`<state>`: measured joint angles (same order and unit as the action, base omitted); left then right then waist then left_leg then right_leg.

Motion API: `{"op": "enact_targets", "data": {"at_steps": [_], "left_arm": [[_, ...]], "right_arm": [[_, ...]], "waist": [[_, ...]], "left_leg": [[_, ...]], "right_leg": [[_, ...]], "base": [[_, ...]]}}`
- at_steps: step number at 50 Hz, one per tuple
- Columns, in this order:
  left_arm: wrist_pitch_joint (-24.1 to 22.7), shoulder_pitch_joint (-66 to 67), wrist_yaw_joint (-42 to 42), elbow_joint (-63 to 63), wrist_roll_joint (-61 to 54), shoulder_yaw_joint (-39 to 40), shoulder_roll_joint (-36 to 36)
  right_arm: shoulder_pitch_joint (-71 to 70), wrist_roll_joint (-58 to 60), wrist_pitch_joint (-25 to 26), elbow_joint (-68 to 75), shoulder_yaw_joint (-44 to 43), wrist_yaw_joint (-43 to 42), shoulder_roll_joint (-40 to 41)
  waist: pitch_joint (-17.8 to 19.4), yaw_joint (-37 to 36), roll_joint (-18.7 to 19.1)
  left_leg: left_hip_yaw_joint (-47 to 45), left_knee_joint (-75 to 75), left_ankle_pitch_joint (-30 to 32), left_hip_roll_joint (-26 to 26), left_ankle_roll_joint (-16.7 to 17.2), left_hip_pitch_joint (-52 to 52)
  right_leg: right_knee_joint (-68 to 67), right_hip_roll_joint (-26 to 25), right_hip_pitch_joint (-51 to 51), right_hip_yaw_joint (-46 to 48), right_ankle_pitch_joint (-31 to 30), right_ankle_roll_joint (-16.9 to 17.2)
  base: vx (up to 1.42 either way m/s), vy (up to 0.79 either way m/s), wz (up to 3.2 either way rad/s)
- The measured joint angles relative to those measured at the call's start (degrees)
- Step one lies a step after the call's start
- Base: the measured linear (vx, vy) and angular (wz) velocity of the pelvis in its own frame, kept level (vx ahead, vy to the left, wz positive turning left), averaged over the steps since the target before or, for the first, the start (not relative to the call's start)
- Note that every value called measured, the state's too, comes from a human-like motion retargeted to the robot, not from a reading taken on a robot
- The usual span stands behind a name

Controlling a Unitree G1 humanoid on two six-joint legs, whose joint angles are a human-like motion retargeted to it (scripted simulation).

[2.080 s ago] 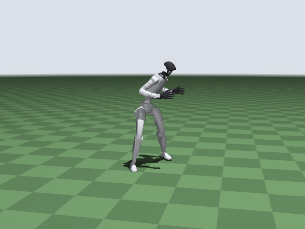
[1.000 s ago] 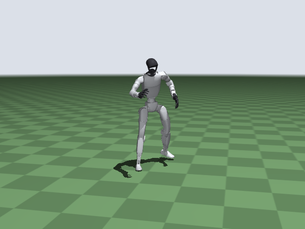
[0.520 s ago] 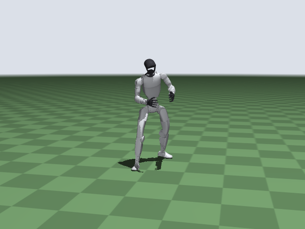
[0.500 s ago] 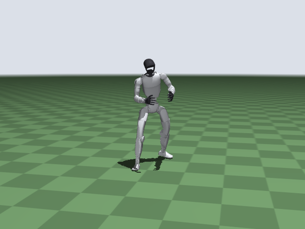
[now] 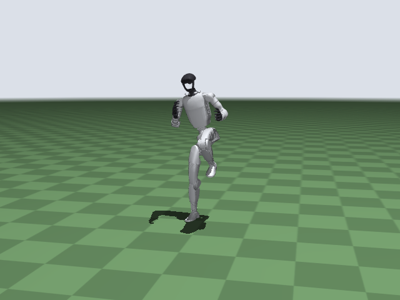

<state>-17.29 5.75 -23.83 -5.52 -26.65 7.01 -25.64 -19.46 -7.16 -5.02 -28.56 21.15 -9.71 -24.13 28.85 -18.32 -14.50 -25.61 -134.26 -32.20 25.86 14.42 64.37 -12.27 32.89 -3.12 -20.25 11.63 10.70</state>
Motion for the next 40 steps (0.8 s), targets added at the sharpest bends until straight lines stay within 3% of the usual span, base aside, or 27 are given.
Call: {"op": "enact_targets", "data": {"at_steps": [2, 3, 6, 8, 10, 13, 15, 17, 20, 22, 24, 26, 28, 30, 32, 35, 38, 40], "left_arm": [[-4.6, -0.2, -6.9, 1.2, -5.2, 0.8, 1.1], [-6.7, -0.3, -11.5, 1.5, -7.3, 1.3, 1.4], [-10.5, -1.6, -20.0, 1.7, -10.3, 3.6, 1.5], [-10.8, -2.0, -20.1, 1.0, -10.5, 5.4, 1.7], [-9.8, -1.4, -18.7, -0.3, -9.5, 6.4, 2.4], [-6.8, 2.9, -16.6, -1.8, -4.3, 4.5, 4.5], [-3.7, 7.2, -12.2, -2.0, -0.5, 3.6, 5.4], [-0.5, 8.5, -7.1, -1.6, 4.1, 4.5, 5.7], [1.5, 8.3, -2.8, -3.0, 11.1, 6.4, 4.2], [1.5, 8.6, -1.2, -5.8, 12.9, 7.3, 1.7], [1.1, 6.1, -1.2, -8.7, 12.4, 8.6, -1.7], [0.1, 2.0, -2.2, -12.1, 11.1, 10.5, -4.7], [-2.2, -3.8, -3.2, -17.1, 6.9, 11.9, -5.7], [-4.8, -12.1, -3.4, -23.3, 0.6, 11.5, -5.0], [-5.6, -21.0, -5.4, -28.9, 3.2, 11.2, -4.3], [-1.6, -36.9, -11.2, -31.4, 19.9, 12.9, -7.9], [8.2, -58.2, -13.8, -17.2, 30.0, 5.3, -19.8], [14.0, -76.3, -13.5, 2.9, 30.7, -10.4, -29.1]], "right_arm": [[2.9, 2.8, 0.2, -1.0, 3.3, -1.0, 0.6], [4.1, 4.0, 0.3, -1.4, 4.9, -1.7, 0.7], [5.9, 5.7, 0.0, -0.9, 8.5, -3.7, 0.3], [7.6, 5.7, -0.1, 0.4, 9.4, -4.4, 0.5], [9.7, 5.5, -0.2, 1.8, 8.5, -4.6, 0.5], [14.3, 4.1, 0.1, 3.5, 6.0, -3.8, 0.3], [17.9, 3.1, -0.3, 3.9, 3.6, -2.3, 0.0], [18.3, 1.7, -0.8, 4.1, 0.8, -0.1, -0.4], [19.1, 0.8, -2.2, 2.6, -3.3, 3.0, -0.1], [20.6, 3.4, -1.9, 1.6, -3.2, 4.7, 1.9], [19.2, 5.6, -1.2, 0.9, -2.5, 5.4, 3.5], [16.5, 6.8, -0.8, 0.3, -1.6, 5.7, 4.6], [14.1, 7.1, -1.1, -0.4, -1.2, 5.2, 4.9], [13.1, 6.3, -1.9, -1.1, -2.3, 4.0, 4.1], [15.8, 4.9, -2.9, -2.2, -4.1, 2.2, 2.9], [20.8, 3.5, -4.2, -4.2, -6.8, -2.8, 0.1], [19.9, 2.5, -4.4, -6.2, -6.3, -5.5, -5.1], [17.8, 3.2, -3.7, -8.2, -5.7, -4.4, -9.9]], "waist": [[0.9, -2.7, -0.8], [0.9, -3.8, -1.6], [0.9, -4.1, -5.1], [0.9, -2.3, -6.1], [0.9, 0.7, -5.7], [0.9, 1.8, -0.8], [0.9, 1.7, 5.0], [0.9, 5.3, 6.1], [-0.4, 11.2, 8.9], [0.1, 14.1, 14.2], [0.3, 15.2, 15.9], [0.1, 14.6, 15.6], [-0.3, 13.0, 15.1], [-0.7, 10.6, 13.8], [-1.7, 7.7, 9.8], [-2.8, 3.5, 2.1], [-3.0, 1.9, -1.3], [-3.9, 2.8, -1.0]], "left_leg": [[1.3, 4.5, -6.1, 7.0, -10.7, 4.0], [1.9, 8.2, -4.0, 11.3, -13.1, 6.2], [1.2, 25.5, 17.4, 22.7, -9.1, 10.3], [0.6, 41.9, 28.4, 23.4, -6.4, 9.5], [2.4, 62.5, 32.3, 18.7, -5.7, 6.7], [-0.2, 99.1, 30.8, 17.2, -5.6, -9.8], [-6.0, 122.2, 32.4, 19.7, -3.5, -24.3], [-11.1, 138.6, 36.9, 14.7, 0.6, -33.5], [-17.2, 139.3, 34.6, 10.7, 0.6, -38.5], [-25.3, 131.8, 34.2, 14.1, 0.6, -45.7], [-31.7, 123.5, 31.0, 15.1, 0.0, -53.6], [-29.5, 114.4, 25.3, 12.5, -1.2, -57.8], [-23.3, 112.0, 24.7, 9.0, -2.3, -59.4], [-17.9, 118.2, 33.7, 7.2, -5.9, -58.6], [-13.9, 117.7, 38.8, 7.1, -6.3, -53.0], [-12.3, 109.9, 34.4, 4.3, -2.6, -42.9], [-11.7, 111.3, 33.1, 1.8, -3.1, -38.9], [-9.4, 111.9, 31.9, 2.2, -3.3, -37.7]], "right_leg": [[-5.0, 3.6, 3.1, 7.2, 1.5, -2.8], [-8.3, 6.2, 5.5, 11.0, 3.9, -4.6], [-11.4, 14.8, 8.0, 16.4, 12.2, -7.8], [-13.1, 18.0, 8.4, 14.7, 14.9, -6.3], [-18.0, 18.8, 10.5, 12.5, 17.0, -3.9], [-19.1, 14.3, 8.2, 11.2, 18.9, -1.2], [-17.1, 8.5, 3.3, 10.8, 19.2, -1.0], [-14.2, 8.7, 0.2, 13.0, 18.9, -0.8], [-11.9, 7.4, -3.0, 17.2, 18.0, -1.3], [-11.4, 1.4, -7.5, 18.8, 15.2, -2.4], [-10.7, -1.3, -10.1, 20.7, 15.2, -3.1], [-8.2, -1.4, -11.3, 21.4, 14.8, -3.1], [-6.0, -2.1, -11.5, 21.4, 14.3, -3.3], [-3.7, -3.2, -11.4, 22.4, 13.0, -4.7], [-0.8, -2.0, -10.5, 25.7, 9.5, -4.7], [2.0, 2.3, -7.1, 30.8, 1.1, -1.3], [1.9, 2.0, -3.6, 33.4, -6.3, -0.1], [0.6, -1.5, -2.9, 33.7, -8.4, -1.6]], "base": [[0.18, 0.29, -1.81], [0.21, 0.33, -1.57], [0.2, 0.33, -1.0], [0.15, 0.34, -0.33], [0.16, 0.38, -0.17], [0.27, 0.42, -1.22], [0.34, 0.56, -1.69], [0.14, 0.66, -0.18], [0.21, 0.66, 0.54], [0.47, 0.51, 0.25], [0.5, 0.44, 0.13], [0.4, 0.64, -0.09], [0.39, 0.76, -0.21], [0.32, 0.72, -0.01], [0.26, 0.63, 0.32], [0.23, 0.57, 0.65], [0.24, 0.5, 0.54], [0.26, 0.4, 0.5]]}}
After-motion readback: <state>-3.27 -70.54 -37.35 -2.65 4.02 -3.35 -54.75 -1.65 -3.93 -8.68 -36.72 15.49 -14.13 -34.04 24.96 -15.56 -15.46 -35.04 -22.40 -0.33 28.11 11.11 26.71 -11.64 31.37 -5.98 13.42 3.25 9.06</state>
